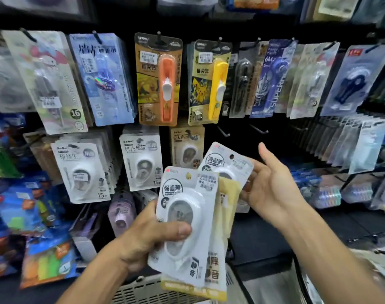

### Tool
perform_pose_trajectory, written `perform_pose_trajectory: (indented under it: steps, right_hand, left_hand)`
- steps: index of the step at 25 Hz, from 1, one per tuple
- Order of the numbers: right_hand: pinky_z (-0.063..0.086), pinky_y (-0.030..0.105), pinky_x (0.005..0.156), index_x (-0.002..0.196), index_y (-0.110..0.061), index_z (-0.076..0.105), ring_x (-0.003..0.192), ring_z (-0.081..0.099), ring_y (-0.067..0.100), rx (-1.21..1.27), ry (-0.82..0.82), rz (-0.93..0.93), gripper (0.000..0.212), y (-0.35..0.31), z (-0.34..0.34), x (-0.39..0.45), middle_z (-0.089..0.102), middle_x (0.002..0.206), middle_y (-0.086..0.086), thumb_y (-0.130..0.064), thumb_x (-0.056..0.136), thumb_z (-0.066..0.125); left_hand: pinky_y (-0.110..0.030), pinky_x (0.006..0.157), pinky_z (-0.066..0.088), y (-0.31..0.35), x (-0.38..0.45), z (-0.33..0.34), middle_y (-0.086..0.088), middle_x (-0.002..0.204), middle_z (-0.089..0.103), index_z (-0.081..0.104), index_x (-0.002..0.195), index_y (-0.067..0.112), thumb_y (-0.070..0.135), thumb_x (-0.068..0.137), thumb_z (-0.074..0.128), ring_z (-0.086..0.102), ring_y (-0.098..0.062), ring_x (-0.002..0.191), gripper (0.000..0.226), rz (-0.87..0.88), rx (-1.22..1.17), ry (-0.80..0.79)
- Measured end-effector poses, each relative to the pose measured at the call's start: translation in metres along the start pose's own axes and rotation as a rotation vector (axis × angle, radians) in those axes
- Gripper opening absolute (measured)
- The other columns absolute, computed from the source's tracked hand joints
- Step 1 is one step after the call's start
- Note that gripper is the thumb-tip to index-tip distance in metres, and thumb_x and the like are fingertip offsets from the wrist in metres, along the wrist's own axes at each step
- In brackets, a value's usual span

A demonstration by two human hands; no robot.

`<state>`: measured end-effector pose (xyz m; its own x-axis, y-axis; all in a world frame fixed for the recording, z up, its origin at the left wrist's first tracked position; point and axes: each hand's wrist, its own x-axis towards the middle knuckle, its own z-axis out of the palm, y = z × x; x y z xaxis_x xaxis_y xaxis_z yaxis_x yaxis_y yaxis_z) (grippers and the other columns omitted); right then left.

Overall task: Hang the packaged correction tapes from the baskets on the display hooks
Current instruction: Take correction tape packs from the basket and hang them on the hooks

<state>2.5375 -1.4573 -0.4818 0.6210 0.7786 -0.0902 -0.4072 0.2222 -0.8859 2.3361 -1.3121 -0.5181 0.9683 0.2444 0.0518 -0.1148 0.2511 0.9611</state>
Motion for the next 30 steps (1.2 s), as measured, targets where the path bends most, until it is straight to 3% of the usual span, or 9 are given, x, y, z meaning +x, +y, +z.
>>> perform_pose_trajectory:
  steps: [2,4,12,14,16,19,23,27,30]
  right_hand:
    - [0.055,0.040,0.085,0.119,-0.018,0.073,0.098,0.069,0.025,-0.085,-0.167,0.018,0.060,0.023,0.003,-0.005,0.073,0.119,0.009,-0.065,0.085,0.058]
    - [0.059,0.039,0.083,0.120,-0.020,0.072,0.099,0.069,0.025,-0.215,-0.172,0.018,0.052,0.038,0.008,-0.002,0.073,0.119,0.009,-0.058,0.084,0.065]
    - [0.051,0.027,0.045,0.107,-0.012,0.073,0.059,0.068,0.014,-0.218,0.072,-0.089,0.022,0.022,-0.009,0.028,0.074,0.076,0.002,-0.016,0.102,0.052]
    - [0.055,0.030,0.048,0.104,-0.011,0.073,0.061,0.071,0.017,-0.297,0.201,-0.167,0.019,0.018,-0.010,0.037,0.076,0.081,0.006,-0.009,0.100,0.054]
    - [0.057,0.032,0.049,0.098,-0.017,0.074,0.066,0.073,0.019,-0.401,0.344,-0.228,0.018,0.011,-0.012,0.045,0.077,0.087,0.007,-0.010,0.099,0.057]
    - [0.043,0.025,0.035,0.089,-0.023,0.074,0.046,0.064,0.018,-0.536,0.469,-0.270,0.019,0.005,-0.017,0.047,0.075,0.079,0.004,-0.016,0.098,0.060]
    - [0.031,0.017,0.031,0.082,-0.023,0.075,0.031,0.044,0.008,-0.595,0.554,-0.281,0.021,0.010,-0.027,0.037,0.069,0.059,-0.006,-0.018,0.097,0.061]
    - [0.048,0.028,0.040,0.108,-0.014,0.065,0.045,0.060,0.012,-0.544,0.591,-0.253,0.013,0.013,-0.022,0.040,0.071,0.084,-0.003,-0.010,0.096,0.061]
    - [0.058,0.045,0.079,0.124,-0.026,0.054,0.092,0.065,0.019,-0.814,0.627,-0.297,0.031,0.020,-0.005,0.030,0.059,0.114,-0.008,-0.024,0.095,0.065]
  left_hand:
    - [-0.035,0.060,0.062,-0.003,0.008,-0.003,-0.016,0.088,0.079,0.082,0.088,0.014,0.028,0.023,0.104,0.078,-0.027,0.073,0.070,0.037,-0.103,0.087]
    - [-0.039,0.059,0.063,-0.005,0.020,-0.003,-0.016,0.086,0.079,0.083,0.084,0.015,0.032,0.016,0.105,0.078,-0.028,0.071,0.073,0.033,-0.188,0.135]
    - [-0.040,0.062,0.063,-0.017,0.046,0.000,-0.023,0.094,0.077,0.073,0.104,0.004,0.013,0.035,0.096,0.077,-0.033,0.076,0.074,-0.064,-0.156,0.090]
    - [-0.040,0.063,0.064,-0.015,0.046,-0.004,-0.022,0.094,0.078,0.071,0.105,0.004,0.013,0.037,0.091,0.077,-0.032,0.076,0.072,-0.059,-0.146,0.124]
    - [-0.040,0.060,0.063,-0.010,0.045,-0.008,-0.020,0.092,0.079,0.079,0.095,0.009,0.021,0.025,0.101,0.078,-0.032,0.074,0.075,-0.024,-0.163,0.183]
    - [-0.042,0.056,0.062,0.000,0.043,-0.016,-0.020,0.092,0.079,0.079,0.098,0.010,0.028,0.014,0.103,0.078,-0.032,0.072,0.089,0.004,-0.217,0.307]
    - [-0.043,0.058,0.063,0.004,0.038,-0.023,-0.018,0.098,0.079,0.070,0.117,0.010,0.027,0.037,0.090,0.078,-0.031,0.075,0.084,0.024,-0.219,0.420]
    - [-0.040,0.056,0.062,0.001,0.032,-0.021,-0.018,0.096,0.080,0.068,0.118,0.008,0.014,0.051,0.093,0.079,-0.031,0.076,0.073,0.034,-0.201,0.463]
    - [-0.039,0.053,0.062,-0.004,0.031,-0.020,-0.015,0.093,0.080,0.069,0.114,0.008,0.014,0.052,0.090,0.079,-0.029,0.073,0.066,0.029,-0.208,0.522]
